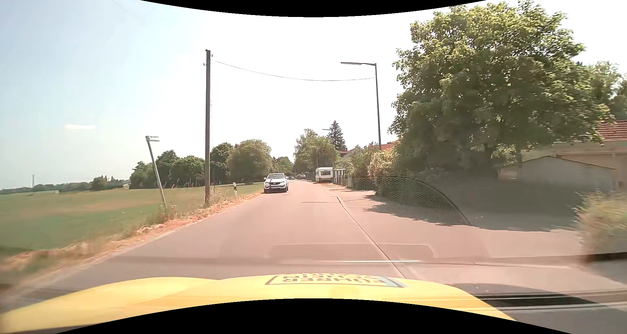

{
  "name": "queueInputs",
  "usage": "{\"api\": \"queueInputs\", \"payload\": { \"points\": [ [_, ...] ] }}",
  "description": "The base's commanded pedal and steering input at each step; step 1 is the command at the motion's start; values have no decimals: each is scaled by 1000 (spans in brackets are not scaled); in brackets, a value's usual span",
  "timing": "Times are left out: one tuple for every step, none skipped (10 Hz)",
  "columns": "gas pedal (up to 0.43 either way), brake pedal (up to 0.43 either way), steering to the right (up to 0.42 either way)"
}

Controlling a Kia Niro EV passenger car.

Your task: Follow the waypoints while adhering to traffic rules and regulations

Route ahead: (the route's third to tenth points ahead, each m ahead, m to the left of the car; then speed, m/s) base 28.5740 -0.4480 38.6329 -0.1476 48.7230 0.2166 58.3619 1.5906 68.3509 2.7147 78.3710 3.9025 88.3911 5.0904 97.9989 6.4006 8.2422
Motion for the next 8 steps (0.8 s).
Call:
{"api": "queueInputs", "payload": {
  "points": [
    [67, 0, -13],
    [67, 0, -13],
    [67, 0, -17],
    [67, 0, -21],
    [67, 0, -20],
    [67, 0, -20],
    [67, 0, -21],
    [67, 0, -20]
  ]
}}
